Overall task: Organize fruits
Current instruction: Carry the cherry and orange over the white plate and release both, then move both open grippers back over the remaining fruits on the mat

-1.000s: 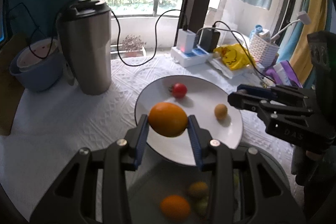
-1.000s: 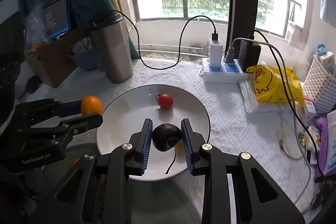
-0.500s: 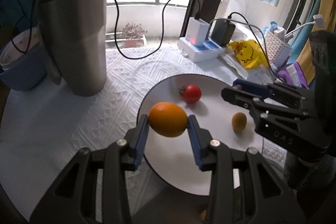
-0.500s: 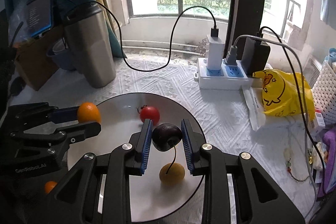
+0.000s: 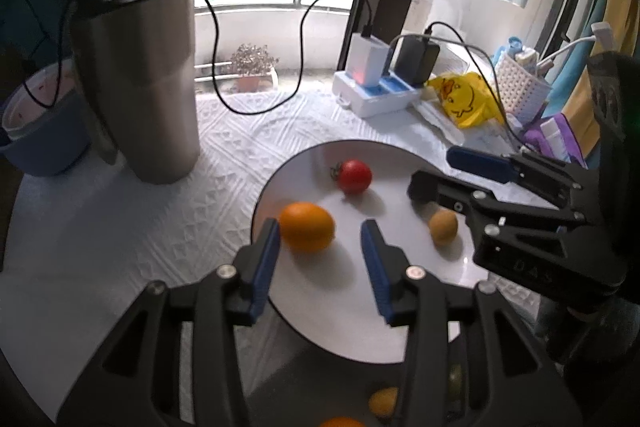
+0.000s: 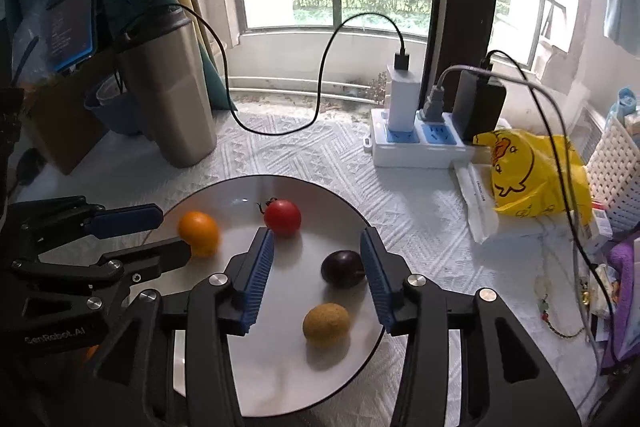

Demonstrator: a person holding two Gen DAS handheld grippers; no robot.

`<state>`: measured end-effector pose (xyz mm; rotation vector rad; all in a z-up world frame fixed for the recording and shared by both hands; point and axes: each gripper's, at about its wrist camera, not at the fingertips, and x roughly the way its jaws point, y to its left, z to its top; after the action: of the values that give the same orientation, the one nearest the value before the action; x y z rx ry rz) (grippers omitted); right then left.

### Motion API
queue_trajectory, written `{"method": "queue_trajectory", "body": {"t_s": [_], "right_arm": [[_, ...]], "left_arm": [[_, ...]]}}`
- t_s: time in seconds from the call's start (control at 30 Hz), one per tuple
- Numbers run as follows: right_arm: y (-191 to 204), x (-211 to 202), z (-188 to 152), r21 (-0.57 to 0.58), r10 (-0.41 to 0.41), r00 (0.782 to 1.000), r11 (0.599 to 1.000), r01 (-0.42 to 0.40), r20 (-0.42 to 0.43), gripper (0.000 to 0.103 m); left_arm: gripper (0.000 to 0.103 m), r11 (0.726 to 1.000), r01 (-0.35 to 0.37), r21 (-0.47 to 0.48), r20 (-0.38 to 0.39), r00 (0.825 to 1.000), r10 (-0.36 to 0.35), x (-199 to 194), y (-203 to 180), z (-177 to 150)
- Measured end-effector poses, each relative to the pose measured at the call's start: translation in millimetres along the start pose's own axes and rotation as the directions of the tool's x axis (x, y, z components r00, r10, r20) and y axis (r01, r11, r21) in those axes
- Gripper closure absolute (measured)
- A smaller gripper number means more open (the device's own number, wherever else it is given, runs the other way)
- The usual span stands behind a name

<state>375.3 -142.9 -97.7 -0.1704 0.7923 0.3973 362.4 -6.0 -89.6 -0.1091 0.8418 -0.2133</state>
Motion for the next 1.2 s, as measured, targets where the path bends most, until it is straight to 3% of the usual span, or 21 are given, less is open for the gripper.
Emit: {"method": "queue_trajectory", "body": {"t_s": [0.6,0.63,0.67,0.7,0.73,0.83,1.2], "right_arm": [[17,-77,-9,-0.007,-0.027,0.996,1.000,0.028,0.085,0.055],[18,-82,-10,-0.008,-0.028,0.996,1.000,0.029,0.088,0.055],[20,-86,-12,-0.008,-0.030,0.995,0.999,0.031,0.092,0.054],[21,-90,-13,-0.008,-0.032,0.995,0.999,0.033,0.095,0.052],[22,-93,-14,-0.008,-0.033,0.995,0.999,0.034,0.097,0.044],[24,-106,-20,-0.006,-0.025,0.994,1.000,0.026,0.110,0.032],[25,-142,-40,-0.001,-0.023,0.989,1.000,0.023,0.146,0.031]], "left_arm": [[0.057,1.000,0.006,-0.003,0.106,0.994,-0.006,-72,-18,-19],[0.051,1.000,0.009,-0.004,0.110,0.994,-0.008,-75,-18,-20],[0.033,1.000,0.013,-0.007,0.114,0.993,-0.012,-78,-19,-22],[0.024,1.000,0.023,-0.012,0.119,0.993,-0.021,-81,-20,-25],[0.015,0.999,0.030,-0.016,0.122,0.992,-0.028,-84,-21,-26],[0.015,0.999,0.034,-0.020,0.137,0.990,-0.031,-94,-24,-33],[0.015,1.000,0.013,-0.006,0.175,0.984,-0.012,-123,-43,-58]]}}
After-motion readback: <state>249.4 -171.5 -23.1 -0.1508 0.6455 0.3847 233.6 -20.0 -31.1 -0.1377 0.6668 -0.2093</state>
